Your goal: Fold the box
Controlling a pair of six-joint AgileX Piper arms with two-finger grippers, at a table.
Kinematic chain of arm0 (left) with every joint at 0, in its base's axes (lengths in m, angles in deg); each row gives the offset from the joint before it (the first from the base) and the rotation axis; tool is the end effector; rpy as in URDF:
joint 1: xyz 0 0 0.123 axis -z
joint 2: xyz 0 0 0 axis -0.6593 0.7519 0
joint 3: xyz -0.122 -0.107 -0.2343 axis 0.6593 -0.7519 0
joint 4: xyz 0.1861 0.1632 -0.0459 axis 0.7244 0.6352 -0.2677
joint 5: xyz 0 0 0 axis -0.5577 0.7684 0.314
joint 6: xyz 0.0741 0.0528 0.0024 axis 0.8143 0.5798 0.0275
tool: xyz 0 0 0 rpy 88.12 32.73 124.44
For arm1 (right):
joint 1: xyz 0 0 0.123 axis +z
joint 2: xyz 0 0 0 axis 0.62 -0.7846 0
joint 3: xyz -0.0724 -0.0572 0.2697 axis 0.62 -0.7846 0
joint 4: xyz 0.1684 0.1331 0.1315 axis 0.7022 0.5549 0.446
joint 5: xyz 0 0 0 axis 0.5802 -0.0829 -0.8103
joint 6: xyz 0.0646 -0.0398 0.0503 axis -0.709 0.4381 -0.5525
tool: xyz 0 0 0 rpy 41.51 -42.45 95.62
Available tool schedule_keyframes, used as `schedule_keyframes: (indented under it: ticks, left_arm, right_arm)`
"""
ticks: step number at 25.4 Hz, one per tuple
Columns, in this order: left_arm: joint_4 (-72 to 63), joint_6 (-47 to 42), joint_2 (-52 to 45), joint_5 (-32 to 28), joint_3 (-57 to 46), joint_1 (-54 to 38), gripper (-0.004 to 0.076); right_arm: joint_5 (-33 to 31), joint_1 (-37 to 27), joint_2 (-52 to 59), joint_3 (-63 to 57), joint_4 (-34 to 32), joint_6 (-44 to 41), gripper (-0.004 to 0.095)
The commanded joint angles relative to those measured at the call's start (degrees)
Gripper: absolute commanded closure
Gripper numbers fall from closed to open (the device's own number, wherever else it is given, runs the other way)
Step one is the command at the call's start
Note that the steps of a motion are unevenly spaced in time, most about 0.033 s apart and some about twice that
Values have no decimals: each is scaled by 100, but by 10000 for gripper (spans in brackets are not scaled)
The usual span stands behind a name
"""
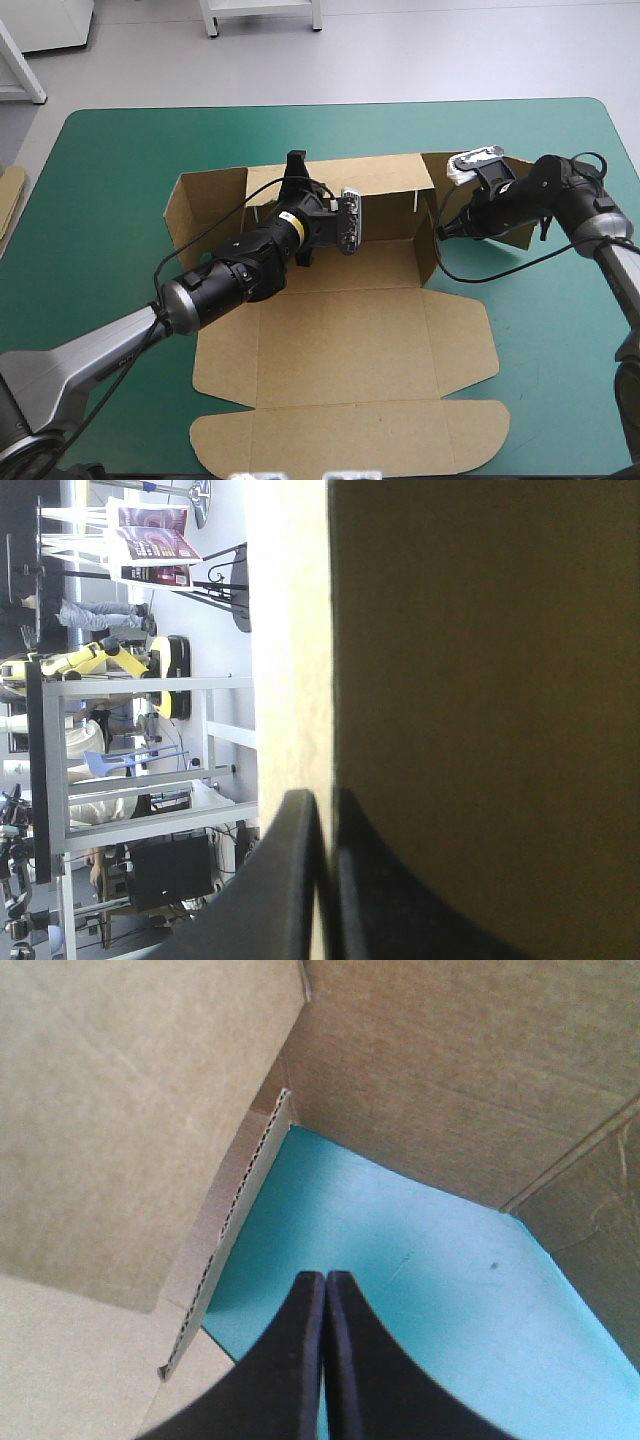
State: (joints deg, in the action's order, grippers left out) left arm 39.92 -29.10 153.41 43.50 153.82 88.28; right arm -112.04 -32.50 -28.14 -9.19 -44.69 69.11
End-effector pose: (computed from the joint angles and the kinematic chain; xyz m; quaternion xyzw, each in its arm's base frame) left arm 0.2714 -0.2421 0.3201 0.6537 0.5454 0.2421 0.4654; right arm 0.3341 0.0590 0.3019 -0.2141 0.9358 0.1110 0.2571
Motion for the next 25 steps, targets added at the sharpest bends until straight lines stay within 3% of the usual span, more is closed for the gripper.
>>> schedule_keyframes:
  ticks: [1,18,25]
  left_arm:
    - [-79,-127,-176,39,102,28,732]
    - [-79,-127,-176,39,102,28,732]
    - [-79,-127,-176,39,102,28,732]
  right_arm:
    - [132,-43,214,155,142,33,927]
    - [90,-43,277,231,-80,-250,927]
    - [-703,-43,330,912,-469,-753,927]
